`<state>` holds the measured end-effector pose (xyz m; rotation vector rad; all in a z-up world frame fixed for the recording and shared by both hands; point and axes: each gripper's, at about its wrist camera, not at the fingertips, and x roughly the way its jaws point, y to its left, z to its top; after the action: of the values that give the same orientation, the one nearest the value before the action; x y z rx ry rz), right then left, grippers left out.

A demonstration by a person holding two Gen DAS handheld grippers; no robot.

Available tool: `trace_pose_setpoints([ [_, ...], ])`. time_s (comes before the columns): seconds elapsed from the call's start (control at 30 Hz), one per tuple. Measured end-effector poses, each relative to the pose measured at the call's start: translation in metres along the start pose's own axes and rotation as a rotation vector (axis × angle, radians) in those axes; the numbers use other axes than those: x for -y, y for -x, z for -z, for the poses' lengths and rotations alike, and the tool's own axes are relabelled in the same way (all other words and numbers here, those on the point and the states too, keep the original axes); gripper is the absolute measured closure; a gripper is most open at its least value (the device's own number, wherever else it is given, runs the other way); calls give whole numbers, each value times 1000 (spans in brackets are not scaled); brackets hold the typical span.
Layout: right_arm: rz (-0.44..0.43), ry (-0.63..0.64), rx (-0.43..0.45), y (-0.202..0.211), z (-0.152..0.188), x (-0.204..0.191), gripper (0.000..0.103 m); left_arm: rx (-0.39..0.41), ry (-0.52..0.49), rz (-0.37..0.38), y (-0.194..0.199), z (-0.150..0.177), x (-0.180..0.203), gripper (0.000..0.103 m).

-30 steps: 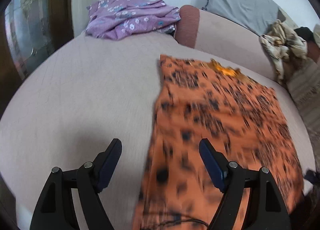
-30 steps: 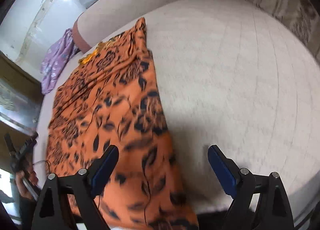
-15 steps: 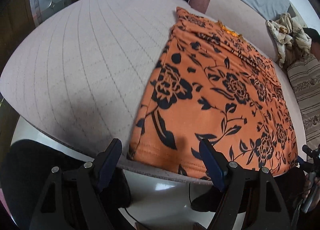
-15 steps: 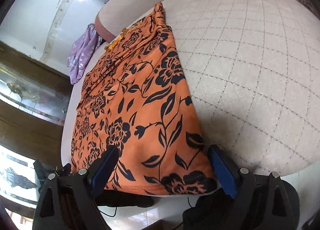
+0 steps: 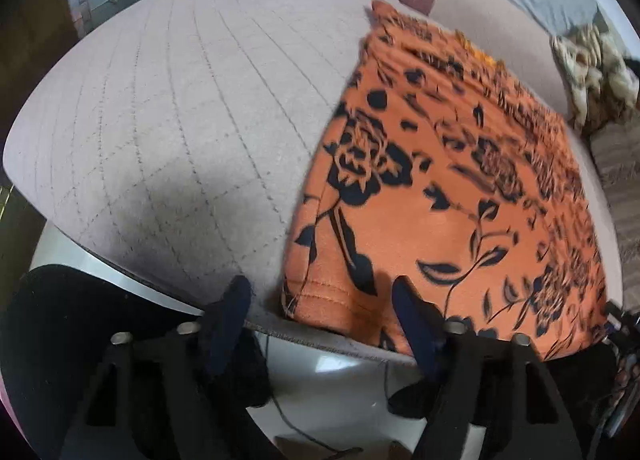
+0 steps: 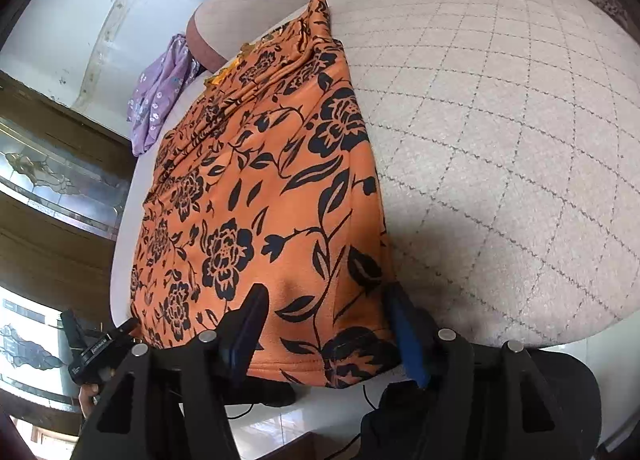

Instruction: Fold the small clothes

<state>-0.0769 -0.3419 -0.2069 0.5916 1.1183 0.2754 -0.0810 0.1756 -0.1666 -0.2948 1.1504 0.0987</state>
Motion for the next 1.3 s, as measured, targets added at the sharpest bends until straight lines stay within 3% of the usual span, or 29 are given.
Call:
trace_pose_setpoints([
  [0.07, 19, 24, -14, -2, -1, -3, 54, 8, -5, 8, 5, 2, -2, 77],
  [0.1, 40, 38, -23, -2, -1, -5, 76, 8, -16, 34, 8, 1, -1, 94],
  [0.13, 34, 32, -28, -2, -2, -4, 87, 9, -17, 46, 10, -1, 0, 94],
  [0.3, -79, -9, 71, 33, -11, -9, 90, 133, -4, 89, 52, -10, 0, 94],
  [0.4, -52, -34, 106, 42, -18, -2, 85, 121, -13, 74, 44, -12, -2, 88],
  [0.47, -37, -77, 42, 29, -18, 11, 61, 70, 13, 44, 29, -9, -7, 83],
  [0.5, -12, -82, 35, 25, -16, 14, 29, 56, 24, 32, 24, -7, -10, 77],
  [0.53, 17, -71, 42, 24, -14, 14, 23, 54, 31, 26, 21, -6, -10, 66],
  [0.6, 15, -50, 47, 22, -11, 12, 23, 60, 37, 2, 18, -6, -11, 52],
  [0.67, 21, -34, 5, 12, -12, 10, 23, 61, 24, -5, 16, -8, -9, 50],
  [0.7, 37, -23, -20, 6, -10, 7, 32, 50, 10, -11, 12, -8, -7, 50],
  [0.77, 34, -5, -46, -3, -9, 4, 65, 28, -12, -23, 5, -12, -2, 80],
  [0.8, 20, 5, -63, -6, -9, 0, 92, 24, -23, 8, 8, -12, -1, 94],
  [0.9, -10, 12, -59, -4, -11, -8, 94, 78, -20, 33, 29, -20, 4, 94],
  [1.0, -65, -1, 1, 15, -19, -15, 94, 125, -12, 57, 46, -29, 2, 94],
  [1.1, -57, -48, -5, 10, -24, -1, 89, 65, 8, 31, 23, -26, -4, 88],
  [1.13, -66, -82, -32, 3, -22, 7, 78, 31, 14, 21, 14, -22, -8, 71],
  [1.2, -31, -106, -54, -5, -17, 15, 46, 24, 30, -4, 7, -17, -11, 55],
  [1.23, -61, -100, -41, -5, -15, 14, 35, 35, 30, -4, 9, -16, -9, 46],
  [1.3, -72, -81, -36, -4, -14, 9, 30, 39, 13, -17, 10, -19, -5, 41],
])
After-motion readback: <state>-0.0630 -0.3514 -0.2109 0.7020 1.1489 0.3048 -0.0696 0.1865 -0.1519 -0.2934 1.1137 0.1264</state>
